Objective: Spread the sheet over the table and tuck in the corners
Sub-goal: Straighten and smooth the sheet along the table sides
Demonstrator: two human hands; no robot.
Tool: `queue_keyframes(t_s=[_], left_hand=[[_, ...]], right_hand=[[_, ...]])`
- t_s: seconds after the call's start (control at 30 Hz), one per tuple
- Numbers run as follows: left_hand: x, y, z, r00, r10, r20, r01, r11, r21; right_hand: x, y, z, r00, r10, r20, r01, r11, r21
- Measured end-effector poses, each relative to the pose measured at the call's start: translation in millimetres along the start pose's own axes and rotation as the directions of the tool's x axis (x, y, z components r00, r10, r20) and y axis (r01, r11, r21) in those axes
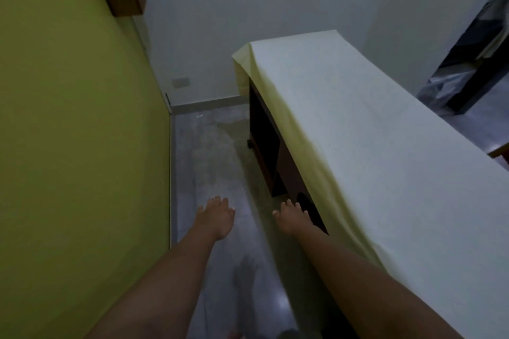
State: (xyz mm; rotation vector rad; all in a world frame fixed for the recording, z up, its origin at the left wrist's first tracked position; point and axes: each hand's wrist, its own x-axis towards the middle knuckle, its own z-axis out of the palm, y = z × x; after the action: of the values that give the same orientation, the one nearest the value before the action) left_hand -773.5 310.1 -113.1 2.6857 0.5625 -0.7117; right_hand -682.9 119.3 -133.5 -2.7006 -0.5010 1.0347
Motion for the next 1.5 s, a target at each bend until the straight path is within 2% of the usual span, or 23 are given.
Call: queue_keyframes(t_s=[0.1,0.3,0.7,0.8,0.9,1.07,1.27,1.5], left_hand=[[33.3,-8.8,-27.2,1.0,0.01,-0.029,-0.011,1.0,-0.015],[107.6,-27.9,-80.4,0.999,-0.016,-0.043,0.012,0.997,-0.077],[287.2,-15.4,-222.6,0.986,0.013,-0.163,-0.031,0.994,-0.109],[319.1,-18.5,-240.3,0.991,0.019,-0.131,-0.031,0.995,-0.092],[357.1,-22.3,-264.4,0.988,0.049,-0.147,-0.061,0.995,-0.08],[432.0,-20.2,-306.7,0.978,0.196,-0.074,-0.197,0.98,-0.008],[521.2,-18.0,-358.6,0.922,0.382,-0.054,-0.379,0.923,0.059],[584.2,3.1,-395.6,0.854,0.518,0.058,-0.516,0.826,0.227]], right_hand=[[30.2,-14.8,-25.4,1.0,0.013,0.013,-0.013,1.0,-0.011],[102.7,-41.5,-74.4,0.995,-0.006,-0.104,0.001,0.999,-0.046],[259.4,-114.4,-210.9,0.972,-0.127,-0.197,0.082,0.972,-0.221],[280.9,-123.9,-230.6,0.955,-0.122,-0.271,0.062,0.973,-0.221],[306.4,-129.2,-251.8,0.907,-0.1,-0.41,0.015,0.978,-0.207],[345.9,-131.7,-275.6,0.859,0.06,-0.508,-0.138,0.983,-0.117],[377.3,-142.3,-268.3,0.802,0.341,-0.491,-0.334,0.937,0.105],[406.6,-174.8,-263.5,0.668,0.511,-0.541,-0.461,0.855,0.239]])
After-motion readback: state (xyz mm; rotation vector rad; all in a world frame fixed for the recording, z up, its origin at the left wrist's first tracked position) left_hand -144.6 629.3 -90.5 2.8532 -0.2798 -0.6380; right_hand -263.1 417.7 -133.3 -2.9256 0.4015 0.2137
